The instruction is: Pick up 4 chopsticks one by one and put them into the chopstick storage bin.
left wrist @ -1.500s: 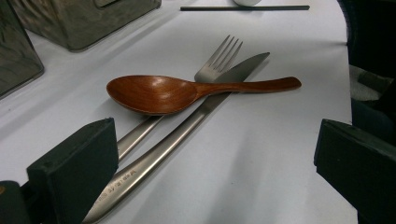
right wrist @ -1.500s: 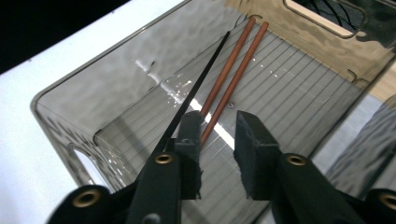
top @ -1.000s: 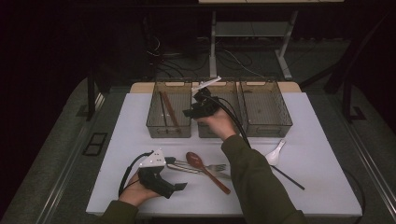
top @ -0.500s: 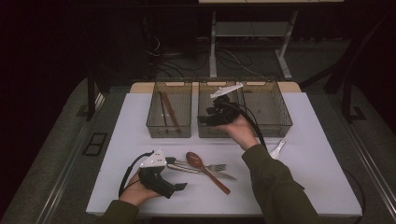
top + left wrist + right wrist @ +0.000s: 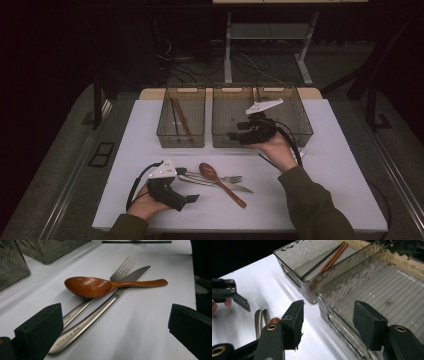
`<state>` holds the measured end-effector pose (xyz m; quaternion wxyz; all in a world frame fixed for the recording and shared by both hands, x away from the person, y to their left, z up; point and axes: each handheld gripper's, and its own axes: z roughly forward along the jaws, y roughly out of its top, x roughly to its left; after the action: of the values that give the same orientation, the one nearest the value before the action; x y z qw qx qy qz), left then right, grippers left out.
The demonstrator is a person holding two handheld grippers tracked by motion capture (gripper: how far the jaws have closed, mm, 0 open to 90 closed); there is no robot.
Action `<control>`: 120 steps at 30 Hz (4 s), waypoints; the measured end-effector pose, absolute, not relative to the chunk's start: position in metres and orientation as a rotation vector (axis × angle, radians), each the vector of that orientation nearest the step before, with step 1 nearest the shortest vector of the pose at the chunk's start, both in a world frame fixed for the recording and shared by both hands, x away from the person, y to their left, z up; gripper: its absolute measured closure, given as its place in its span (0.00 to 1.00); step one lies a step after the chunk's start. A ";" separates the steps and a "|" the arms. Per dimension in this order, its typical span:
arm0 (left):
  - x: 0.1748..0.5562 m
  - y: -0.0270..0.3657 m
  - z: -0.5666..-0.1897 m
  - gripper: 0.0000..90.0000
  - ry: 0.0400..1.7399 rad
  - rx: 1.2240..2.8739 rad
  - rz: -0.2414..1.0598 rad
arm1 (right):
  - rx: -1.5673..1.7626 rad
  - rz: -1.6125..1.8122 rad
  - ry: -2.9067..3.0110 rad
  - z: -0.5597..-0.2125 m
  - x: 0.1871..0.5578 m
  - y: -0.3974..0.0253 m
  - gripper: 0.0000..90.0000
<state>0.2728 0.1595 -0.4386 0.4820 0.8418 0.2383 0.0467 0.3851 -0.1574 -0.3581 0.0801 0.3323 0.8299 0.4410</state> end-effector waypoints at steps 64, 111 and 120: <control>0.270 0.160 -0.438 0.00 0.589 2.076 0.126 | 1.167 0.943 2.568 -0.434 0.274 -0.327 0.84; 0.269 0.159 -0.438 0.00 0.587 2.086 0.129 | 1.053 1.003 2.640 -0.428 0.271 -0.315 0.96; 0.270 0.159 -0.439 0.00 0.587 2.086 0.129 | 1.006 1.072 2.623 -0.417 0.269 -0.308 0.96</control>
<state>0.2699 0.1590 -0.4385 0.4665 0.8499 0.2393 0.0524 0.2695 -0.3079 -0.4170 0.0673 0.3339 0.8703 0.3558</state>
